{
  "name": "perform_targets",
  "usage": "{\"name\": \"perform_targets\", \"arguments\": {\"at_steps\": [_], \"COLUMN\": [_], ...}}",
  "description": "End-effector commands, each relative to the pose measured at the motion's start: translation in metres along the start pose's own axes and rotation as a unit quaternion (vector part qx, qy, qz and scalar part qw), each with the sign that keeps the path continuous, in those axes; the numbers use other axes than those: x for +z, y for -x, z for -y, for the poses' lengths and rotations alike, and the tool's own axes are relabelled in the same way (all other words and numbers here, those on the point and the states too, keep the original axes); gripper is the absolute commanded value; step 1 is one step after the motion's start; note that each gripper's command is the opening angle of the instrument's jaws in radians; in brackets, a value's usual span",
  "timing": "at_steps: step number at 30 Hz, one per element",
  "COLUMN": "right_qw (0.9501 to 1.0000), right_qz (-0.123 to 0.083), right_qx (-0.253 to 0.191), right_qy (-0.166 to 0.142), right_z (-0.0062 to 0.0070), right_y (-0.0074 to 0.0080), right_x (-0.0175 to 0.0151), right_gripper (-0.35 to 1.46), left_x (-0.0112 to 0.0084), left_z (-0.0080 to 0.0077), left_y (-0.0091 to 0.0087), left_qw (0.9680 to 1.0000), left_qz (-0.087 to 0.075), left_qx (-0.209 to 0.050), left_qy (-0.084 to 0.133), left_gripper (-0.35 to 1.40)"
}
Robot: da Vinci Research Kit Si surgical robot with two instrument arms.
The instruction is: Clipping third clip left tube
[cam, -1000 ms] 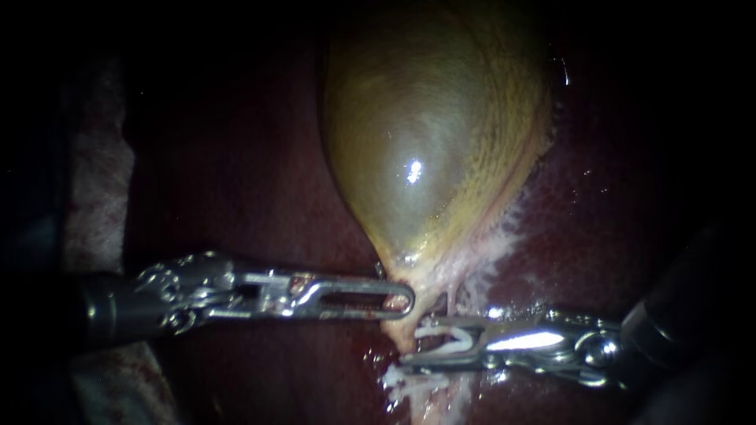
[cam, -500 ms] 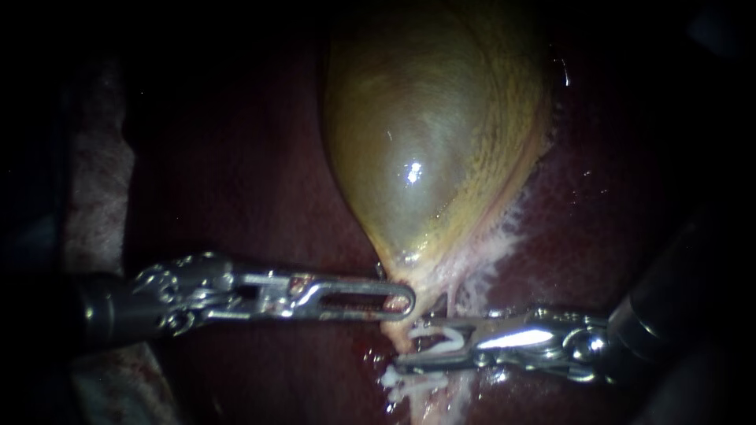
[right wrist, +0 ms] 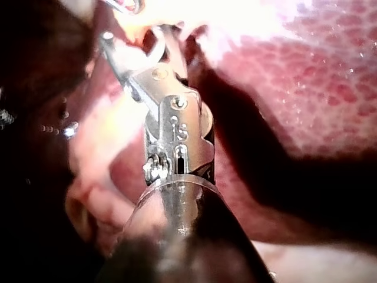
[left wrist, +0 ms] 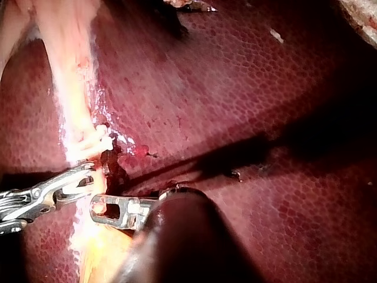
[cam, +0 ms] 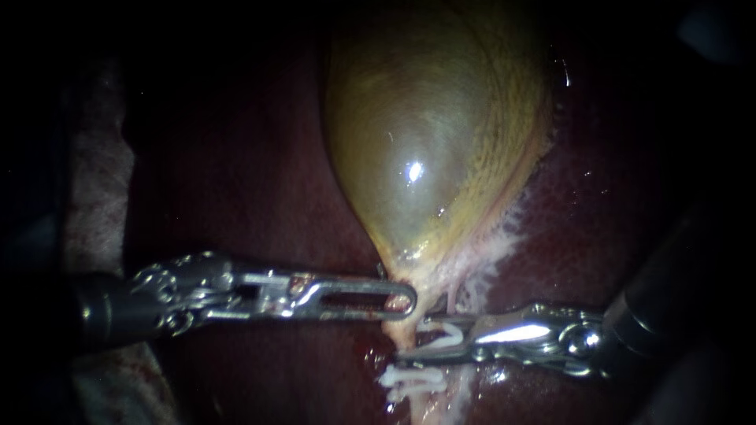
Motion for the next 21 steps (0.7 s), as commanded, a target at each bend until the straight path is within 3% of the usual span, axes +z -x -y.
{"name": "perform_targets", "arguments": {"at_steps": [1,8,21], "right_qw": [1.0,1.0,1.0], "right_qz": [0.002,0.005,0.005], "right_qx": [0.0,0.0,0.005], "right_qy": [0.0,-0.003,-0.002], "right_z": [0.0,0.0002,0.0001], "right_y": [-0.0001,-0.0004,-0.001], "right_x": [0.0003,0.002,0.0023], "right_gripper": [0.51,0.51,0.49], "left_x": [0.0,0.0,0.0002], "left_z": [0.0,0.0,0.0], "left_y": [0.0,0.0,0.0], "left_qw": [1.0,1.0,1.0], "left_qz": [0.0,0.0,-0.001], "left_qx": [0.0,0.0,0.0], "left_qy": [0.0,0.0,0.0], "left_gripper": [-0.35,-0.35,-0.35]}}
